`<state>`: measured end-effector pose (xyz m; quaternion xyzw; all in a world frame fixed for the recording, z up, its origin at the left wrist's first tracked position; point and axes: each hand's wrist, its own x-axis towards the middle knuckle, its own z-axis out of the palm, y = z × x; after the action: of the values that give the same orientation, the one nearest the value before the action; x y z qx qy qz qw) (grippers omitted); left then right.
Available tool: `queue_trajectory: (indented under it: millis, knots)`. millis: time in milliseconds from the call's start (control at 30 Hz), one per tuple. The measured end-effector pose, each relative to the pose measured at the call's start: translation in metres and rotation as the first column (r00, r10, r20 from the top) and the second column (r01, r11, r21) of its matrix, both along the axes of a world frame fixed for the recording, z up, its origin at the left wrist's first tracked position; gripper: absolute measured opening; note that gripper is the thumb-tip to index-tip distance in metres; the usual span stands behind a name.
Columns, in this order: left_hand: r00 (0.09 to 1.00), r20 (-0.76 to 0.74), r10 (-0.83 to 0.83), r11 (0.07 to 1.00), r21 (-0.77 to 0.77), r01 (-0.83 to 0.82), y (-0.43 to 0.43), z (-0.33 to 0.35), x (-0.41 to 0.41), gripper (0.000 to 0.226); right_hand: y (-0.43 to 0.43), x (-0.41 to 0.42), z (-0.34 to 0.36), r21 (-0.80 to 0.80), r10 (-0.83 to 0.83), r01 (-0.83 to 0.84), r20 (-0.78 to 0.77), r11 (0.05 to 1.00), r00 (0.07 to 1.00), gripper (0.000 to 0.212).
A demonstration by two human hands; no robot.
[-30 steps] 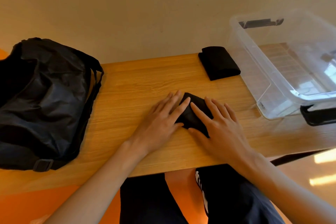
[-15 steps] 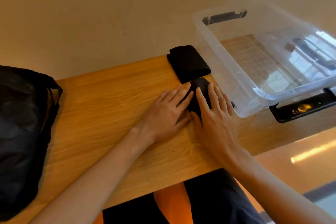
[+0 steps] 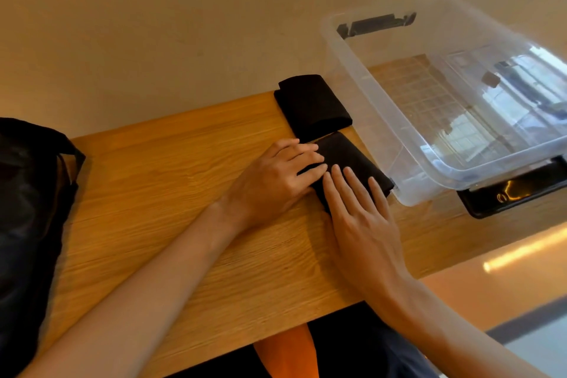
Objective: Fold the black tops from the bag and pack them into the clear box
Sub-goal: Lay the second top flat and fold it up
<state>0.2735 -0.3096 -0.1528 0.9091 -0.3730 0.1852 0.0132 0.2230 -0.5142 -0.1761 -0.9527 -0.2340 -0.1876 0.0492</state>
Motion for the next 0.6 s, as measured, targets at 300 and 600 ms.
queue_trajectory:
  millis: [300, 600]
  knots:
    - [0.989, 0.125, 0.075, 0.997, 0.010, -0.077, -0.008, -0.007, 0.021, 0.031, 0.013, 0.019, 0.006, 0.024, -0.117, 0.119, -0.077, 0.993, 0.990, 0.060]
    - [0.992, 0.038, 0.123, 0.991, 0.040, -0.125, -0.007, -0.004, 0.017, 0.041, 0.004, 0.017, 0.014, -0.018, -0.144, 0.144, -0.203, 0.989, 0.969, 0.066]
